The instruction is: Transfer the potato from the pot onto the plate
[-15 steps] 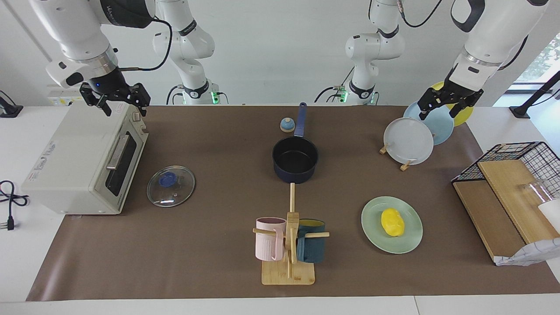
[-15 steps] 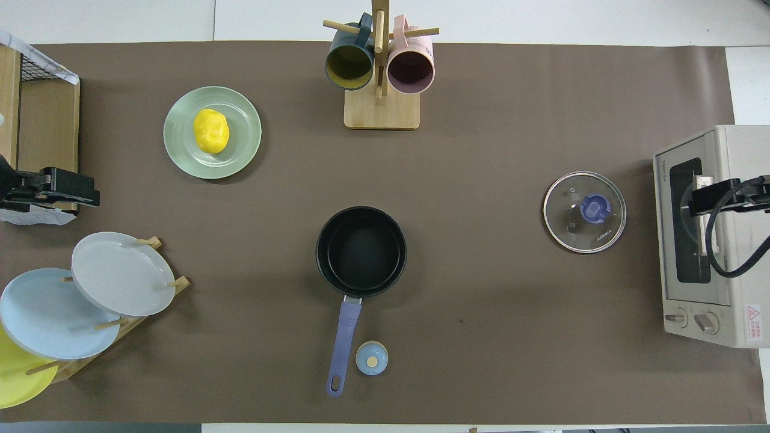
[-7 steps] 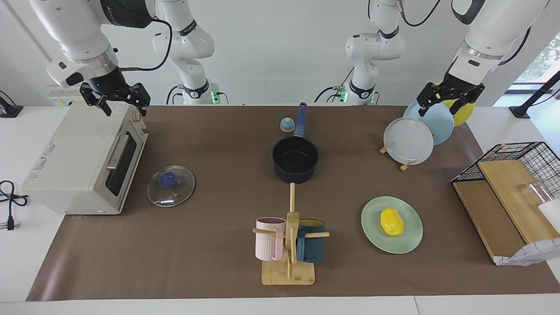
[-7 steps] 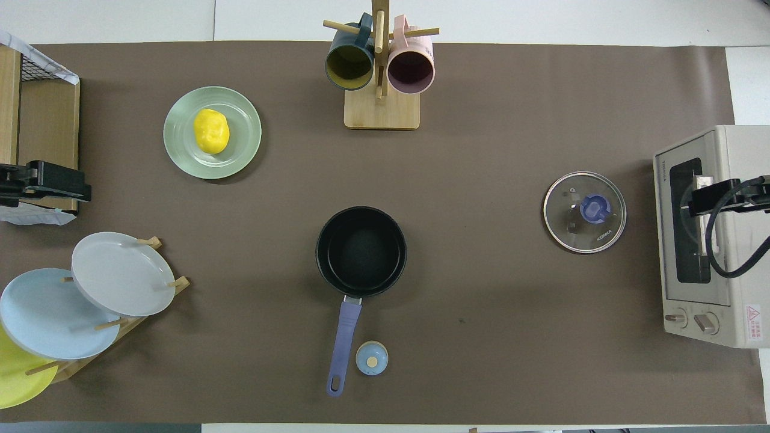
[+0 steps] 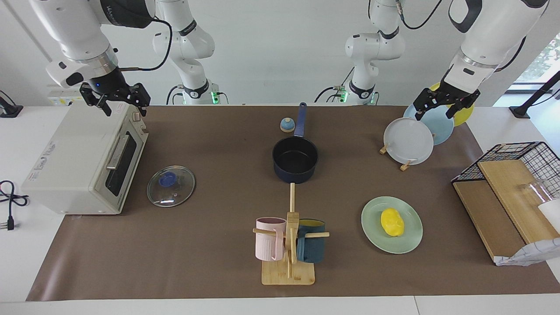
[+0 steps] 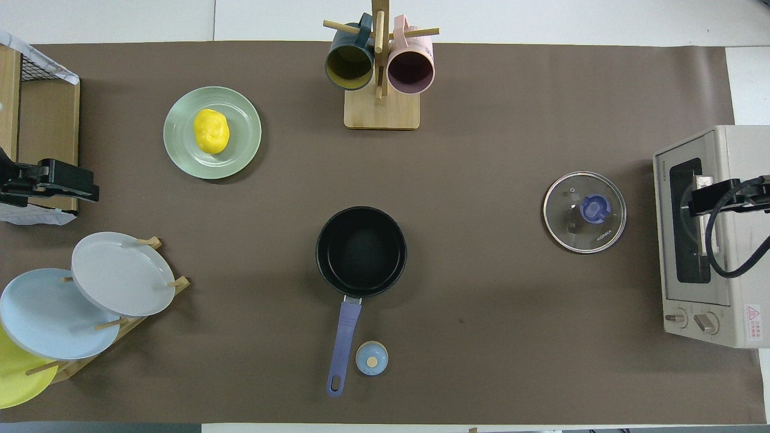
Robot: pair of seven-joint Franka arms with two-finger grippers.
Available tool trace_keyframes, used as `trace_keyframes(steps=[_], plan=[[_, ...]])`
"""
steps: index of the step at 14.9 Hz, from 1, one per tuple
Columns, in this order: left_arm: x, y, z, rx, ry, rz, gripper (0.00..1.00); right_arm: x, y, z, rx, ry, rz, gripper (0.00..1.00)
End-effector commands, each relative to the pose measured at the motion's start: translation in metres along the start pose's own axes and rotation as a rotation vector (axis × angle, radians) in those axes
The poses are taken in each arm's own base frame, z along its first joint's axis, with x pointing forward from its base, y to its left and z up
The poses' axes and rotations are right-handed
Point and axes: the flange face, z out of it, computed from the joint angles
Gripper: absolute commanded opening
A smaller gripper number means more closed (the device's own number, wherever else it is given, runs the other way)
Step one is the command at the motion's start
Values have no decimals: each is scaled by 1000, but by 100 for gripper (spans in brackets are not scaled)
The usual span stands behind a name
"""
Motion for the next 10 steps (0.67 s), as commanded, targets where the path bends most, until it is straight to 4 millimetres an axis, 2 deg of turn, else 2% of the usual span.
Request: trace_keyframes(steps=[1,10], plan=[[-3,-3,-2,5,-5,0,100,-3,-1,1,15,6,17,100],[-3,-5,-4,6,-2,0,100,-3,0,2,15,4,20,100]])
